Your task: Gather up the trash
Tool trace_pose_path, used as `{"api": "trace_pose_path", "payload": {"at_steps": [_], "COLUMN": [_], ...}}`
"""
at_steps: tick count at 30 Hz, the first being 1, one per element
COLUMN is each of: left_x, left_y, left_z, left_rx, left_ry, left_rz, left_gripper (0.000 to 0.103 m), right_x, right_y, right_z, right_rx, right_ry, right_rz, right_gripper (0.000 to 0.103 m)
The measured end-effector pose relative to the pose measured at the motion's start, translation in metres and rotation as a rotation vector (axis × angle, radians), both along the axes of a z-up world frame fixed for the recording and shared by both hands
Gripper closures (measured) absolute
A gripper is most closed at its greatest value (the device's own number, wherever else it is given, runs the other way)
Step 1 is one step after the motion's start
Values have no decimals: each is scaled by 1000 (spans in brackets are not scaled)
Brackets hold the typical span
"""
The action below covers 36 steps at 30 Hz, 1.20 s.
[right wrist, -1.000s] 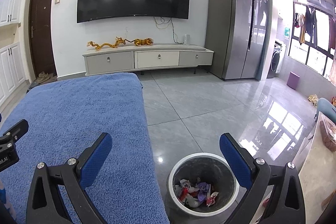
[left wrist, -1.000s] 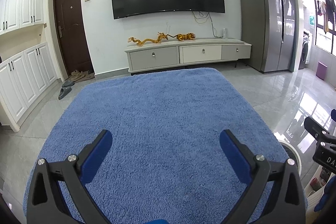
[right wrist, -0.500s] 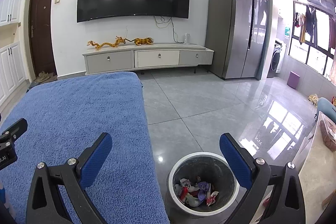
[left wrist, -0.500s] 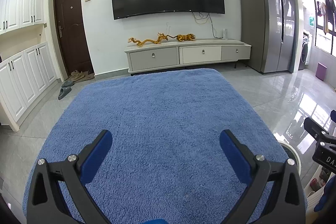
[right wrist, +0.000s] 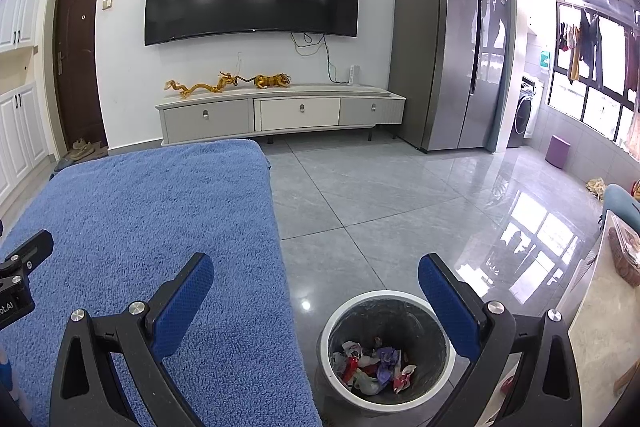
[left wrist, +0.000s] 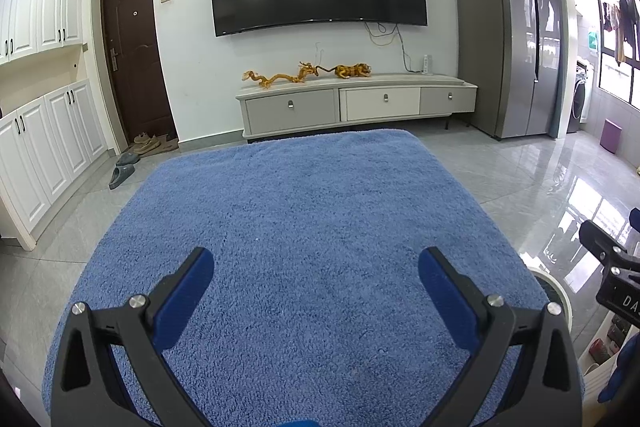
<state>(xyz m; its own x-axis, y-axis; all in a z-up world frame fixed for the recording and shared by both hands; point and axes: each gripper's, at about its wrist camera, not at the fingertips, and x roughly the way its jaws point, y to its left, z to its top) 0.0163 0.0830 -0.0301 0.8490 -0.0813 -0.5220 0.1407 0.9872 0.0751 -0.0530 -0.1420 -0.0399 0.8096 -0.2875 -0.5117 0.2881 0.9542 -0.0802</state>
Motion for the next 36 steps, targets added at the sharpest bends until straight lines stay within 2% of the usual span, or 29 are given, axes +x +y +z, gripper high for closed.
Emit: {"api": "trace_pose_path", "payload": {"at_steps": [36], "left_x": [2], "left_y": [-4], "left_z": [-4], "left_rx": [9], "left_ry": [16], "left_rz": [-23], "left_gripper": [0], "right_x": [-4], "right_y": [-2], "right_z": [-4], "right_rx": [11], "right_ry": [3], "right_rz": [-6], "right_gripper": [0]}}
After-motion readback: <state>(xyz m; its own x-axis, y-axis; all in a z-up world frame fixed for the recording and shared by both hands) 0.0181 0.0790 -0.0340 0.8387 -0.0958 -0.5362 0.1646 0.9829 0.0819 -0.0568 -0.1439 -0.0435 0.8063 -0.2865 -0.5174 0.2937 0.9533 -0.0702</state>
